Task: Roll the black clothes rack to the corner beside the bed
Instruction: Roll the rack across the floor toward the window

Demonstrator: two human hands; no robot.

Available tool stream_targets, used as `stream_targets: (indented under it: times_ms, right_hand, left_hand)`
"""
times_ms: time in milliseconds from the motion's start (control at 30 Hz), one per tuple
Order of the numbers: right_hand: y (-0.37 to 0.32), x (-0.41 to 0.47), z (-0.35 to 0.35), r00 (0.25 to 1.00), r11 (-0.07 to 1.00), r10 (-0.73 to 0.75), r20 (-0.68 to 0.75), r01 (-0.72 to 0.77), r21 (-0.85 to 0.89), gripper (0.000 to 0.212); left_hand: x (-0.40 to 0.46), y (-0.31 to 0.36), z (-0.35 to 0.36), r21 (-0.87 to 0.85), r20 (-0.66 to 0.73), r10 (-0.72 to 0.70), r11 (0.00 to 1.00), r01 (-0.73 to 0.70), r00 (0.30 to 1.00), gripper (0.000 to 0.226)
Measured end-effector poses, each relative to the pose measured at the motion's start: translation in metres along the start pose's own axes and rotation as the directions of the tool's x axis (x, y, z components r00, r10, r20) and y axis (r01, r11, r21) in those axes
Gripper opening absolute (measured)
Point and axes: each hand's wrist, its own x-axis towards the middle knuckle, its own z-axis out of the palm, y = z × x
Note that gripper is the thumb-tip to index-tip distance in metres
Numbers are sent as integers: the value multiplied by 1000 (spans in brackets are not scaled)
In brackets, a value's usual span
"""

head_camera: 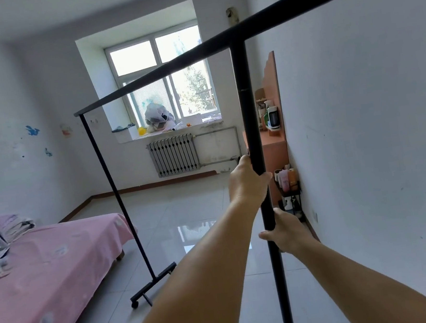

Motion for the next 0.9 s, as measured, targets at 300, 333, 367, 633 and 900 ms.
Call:
stream_targets:
  times_ms: [300,333,367,633,900]
  right_hand:
    - [-8,10,16,999,998,-42,-23,42,-40,36]
    - [-10,12,19,999,998,-45,-20,44,-52,36]
    - [-11,14,20,999,997,-44,-17,43,-63,36]
    - [-13,33,36,998,992,-56,8,57,-113,30]
    - [-28,65,56,999,994,-35,22,37,-102,38]
  left_hand:
    - [14,-5,-13,210,-76,-24,977,40,997,38]
    - [16,-8,-14,188,-72,-36,981,49,997,40]
    - [18,-10,-16,161,-70,-49,985,60,996,41]
    - [40,-26,-24,57,-58,-86,994,89,995,39]
    - [74,-52,-36,23,-52,-69,997,71,996,37]
